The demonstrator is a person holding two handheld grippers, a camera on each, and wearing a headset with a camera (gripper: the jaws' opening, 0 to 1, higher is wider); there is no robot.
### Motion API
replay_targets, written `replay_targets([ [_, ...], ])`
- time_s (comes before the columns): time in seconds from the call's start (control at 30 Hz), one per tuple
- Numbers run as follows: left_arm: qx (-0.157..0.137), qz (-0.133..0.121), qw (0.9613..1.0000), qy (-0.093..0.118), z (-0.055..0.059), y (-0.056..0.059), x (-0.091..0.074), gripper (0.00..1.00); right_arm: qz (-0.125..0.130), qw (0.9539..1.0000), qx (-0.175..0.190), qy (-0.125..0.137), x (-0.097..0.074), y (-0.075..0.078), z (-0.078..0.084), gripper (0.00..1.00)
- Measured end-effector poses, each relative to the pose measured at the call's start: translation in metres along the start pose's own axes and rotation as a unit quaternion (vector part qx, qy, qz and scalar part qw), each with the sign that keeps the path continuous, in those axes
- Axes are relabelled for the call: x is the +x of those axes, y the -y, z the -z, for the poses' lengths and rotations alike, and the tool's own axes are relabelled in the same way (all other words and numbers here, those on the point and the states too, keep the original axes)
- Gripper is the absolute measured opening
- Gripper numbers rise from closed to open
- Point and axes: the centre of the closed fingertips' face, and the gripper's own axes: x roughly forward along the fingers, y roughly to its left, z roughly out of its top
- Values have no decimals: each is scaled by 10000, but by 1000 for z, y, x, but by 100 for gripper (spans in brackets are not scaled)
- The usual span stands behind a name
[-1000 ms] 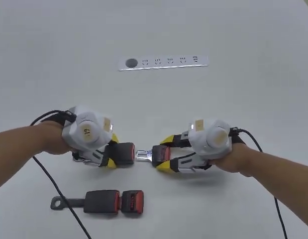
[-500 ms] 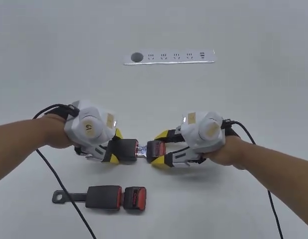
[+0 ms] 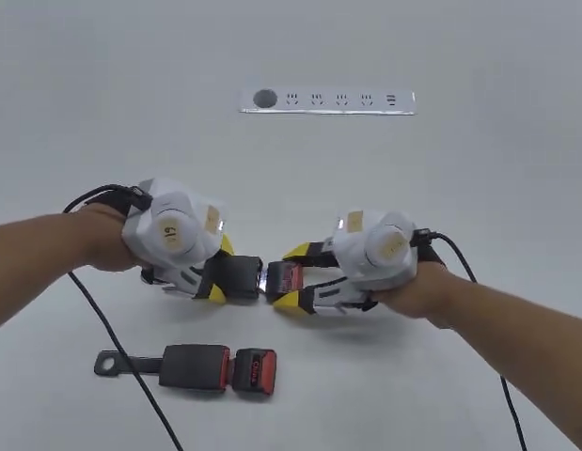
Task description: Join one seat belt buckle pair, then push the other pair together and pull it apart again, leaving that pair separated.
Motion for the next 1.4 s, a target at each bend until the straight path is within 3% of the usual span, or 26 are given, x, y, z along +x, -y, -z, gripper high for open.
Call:
replay_targets([
  [0.57, -37, -10, 9999, -122, 1, -2, 0, 34, 101, 9993, -139, -327, 2, -1, -3, 35],
  [1.4, -269, -90, 9995, -166, 4, -2, 2, 34, 151, 9986, -207, -463, 3, 0, -1, 35],
])
